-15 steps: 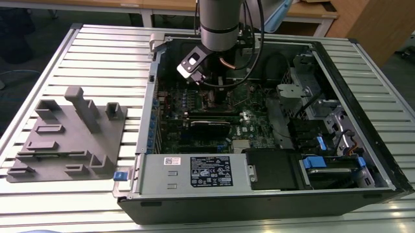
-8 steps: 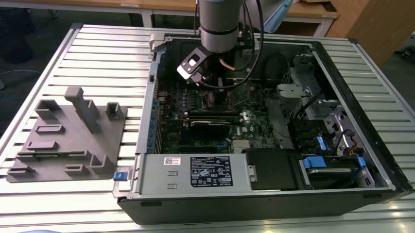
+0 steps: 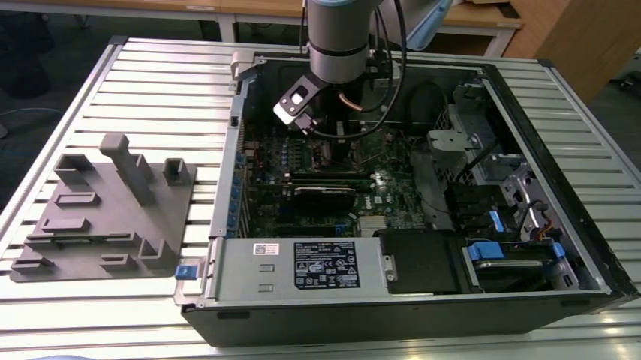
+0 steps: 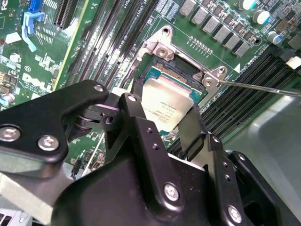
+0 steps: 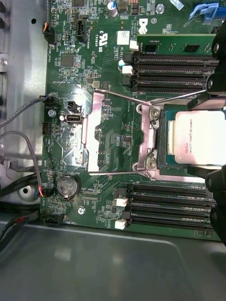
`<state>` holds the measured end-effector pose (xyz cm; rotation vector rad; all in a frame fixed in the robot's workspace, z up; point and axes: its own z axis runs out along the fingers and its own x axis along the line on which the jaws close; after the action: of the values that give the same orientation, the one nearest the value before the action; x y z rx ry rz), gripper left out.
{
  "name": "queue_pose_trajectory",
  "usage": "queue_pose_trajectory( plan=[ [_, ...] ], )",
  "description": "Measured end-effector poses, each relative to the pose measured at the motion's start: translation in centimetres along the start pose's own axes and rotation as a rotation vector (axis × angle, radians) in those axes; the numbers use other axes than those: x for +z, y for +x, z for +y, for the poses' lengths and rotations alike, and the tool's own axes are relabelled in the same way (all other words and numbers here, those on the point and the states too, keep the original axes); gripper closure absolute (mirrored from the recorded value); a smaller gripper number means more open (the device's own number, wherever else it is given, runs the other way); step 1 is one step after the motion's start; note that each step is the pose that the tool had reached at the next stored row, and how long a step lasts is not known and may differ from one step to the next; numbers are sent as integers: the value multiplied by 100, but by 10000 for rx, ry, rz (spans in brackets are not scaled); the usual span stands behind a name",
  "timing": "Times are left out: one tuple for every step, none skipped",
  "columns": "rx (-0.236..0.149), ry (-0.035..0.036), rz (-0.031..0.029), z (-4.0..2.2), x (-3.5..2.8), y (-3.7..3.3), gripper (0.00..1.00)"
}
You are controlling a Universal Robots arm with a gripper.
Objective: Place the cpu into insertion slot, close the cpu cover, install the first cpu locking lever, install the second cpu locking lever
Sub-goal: 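Place the cpu into insertion slot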
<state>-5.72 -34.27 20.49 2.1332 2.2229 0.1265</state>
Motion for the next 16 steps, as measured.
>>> queue_pose_trajectory(
  plan=[
    [0, 0, 0, -1, 11, 0, 46],
    [0, 2, -2, -3, 22, -1, 46],
    [0, 2, -3, -4, 33, -1, 46],
    [0, 1, -5, -4, 42, -1, 46],
    [0, 2, -6, -5, 48, -1, 46],
    [0, 2, -7, -6, 55, -1, 46],
    [6, 2, -8, -7, 60, -1, 46],
    [45, 2, -13, -7, 64, -2, 46],
    [92, 2, -18, -8, 65, -2, 46],
    [112, 3, -21, -8, 65, -2, 46],
    [115, 3, -22, -8, 65, -2, 46],
    [119, 1, -21, -7, 66, -2, 46],
    [123, 0, -20, -8, 66, -2, 46],
    [125, 1, -20, -8, 67, -2, 46],
    [152, -2, -19, -8, 70, -1, 46],
    [205, -2, -25, -8, 73, -1, 46]
  ],
)
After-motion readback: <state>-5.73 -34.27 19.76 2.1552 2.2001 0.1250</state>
